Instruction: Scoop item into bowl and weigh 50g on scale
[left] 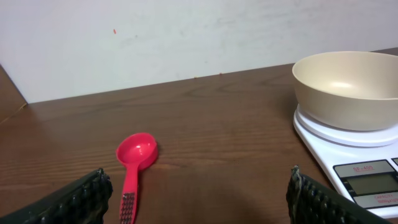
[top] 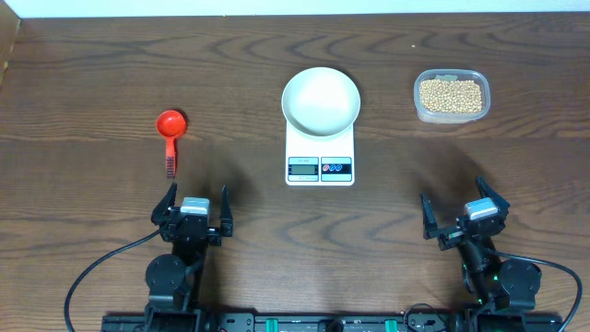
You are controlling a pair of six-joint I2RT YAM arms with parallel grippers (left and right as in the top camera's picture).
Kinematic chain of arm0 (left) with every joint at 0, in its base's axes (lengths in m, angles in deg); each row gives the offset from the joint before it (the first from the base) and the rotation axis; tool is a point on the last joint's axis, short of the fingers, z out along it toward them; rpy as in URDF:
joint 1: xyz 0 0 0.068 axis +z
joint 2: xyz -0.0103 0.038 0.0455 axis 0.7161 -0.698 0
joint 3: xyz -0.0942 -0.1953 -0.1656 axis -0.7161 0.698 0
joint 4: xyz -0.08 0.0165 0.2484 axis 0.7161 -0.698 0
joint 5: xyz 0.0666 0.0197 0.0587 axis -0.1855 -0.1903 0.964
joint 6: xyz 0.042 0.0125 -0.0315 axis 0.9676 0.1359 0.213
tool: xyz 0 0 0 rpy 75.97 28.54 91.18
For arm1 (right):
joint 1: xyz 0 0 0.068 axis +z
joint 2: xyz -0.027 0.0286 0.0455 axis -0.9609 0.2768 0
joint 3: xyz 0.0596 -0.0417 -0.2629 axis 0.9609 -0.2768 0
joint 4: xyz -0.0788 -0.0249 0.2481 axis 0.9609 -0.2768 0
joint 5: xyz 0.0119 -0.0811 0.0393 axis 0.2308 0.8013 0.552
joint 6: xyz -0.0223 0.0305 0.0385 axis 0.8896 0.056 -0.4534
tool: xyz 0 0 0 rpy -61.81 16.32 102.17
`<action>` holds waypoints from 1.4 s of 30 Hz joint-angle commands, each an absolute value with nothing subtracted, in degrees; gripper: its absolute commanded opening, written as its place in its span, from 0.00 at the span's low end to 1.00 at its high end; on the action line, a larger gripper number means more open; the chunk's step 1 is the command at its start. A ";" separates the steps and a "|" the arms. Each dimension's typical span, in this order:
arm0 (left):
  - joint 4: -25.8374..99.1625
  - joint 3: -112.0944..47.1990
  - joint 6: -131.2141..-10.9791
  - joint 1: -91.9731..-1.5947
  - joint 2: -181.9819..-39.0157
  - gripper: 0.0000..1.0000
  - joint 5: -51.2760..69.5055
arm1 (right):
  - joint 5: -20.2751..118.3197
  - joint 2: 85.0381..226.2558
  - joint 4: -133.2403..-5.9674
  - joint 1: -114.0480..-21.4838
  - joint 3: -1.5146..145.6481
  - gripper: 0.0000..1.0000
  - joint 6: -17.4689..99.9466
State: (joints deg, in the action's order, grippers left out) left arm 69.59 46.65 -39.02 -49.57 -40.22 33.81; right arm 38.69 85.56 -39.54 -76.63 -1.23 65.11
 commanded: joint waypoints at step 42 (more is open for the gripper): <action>66.86 47.20 -38.10 -49.29 -40.31 0.92 34.58 | 38.96 85.19 -39.58 -76.17 -1.49 0.99 65.94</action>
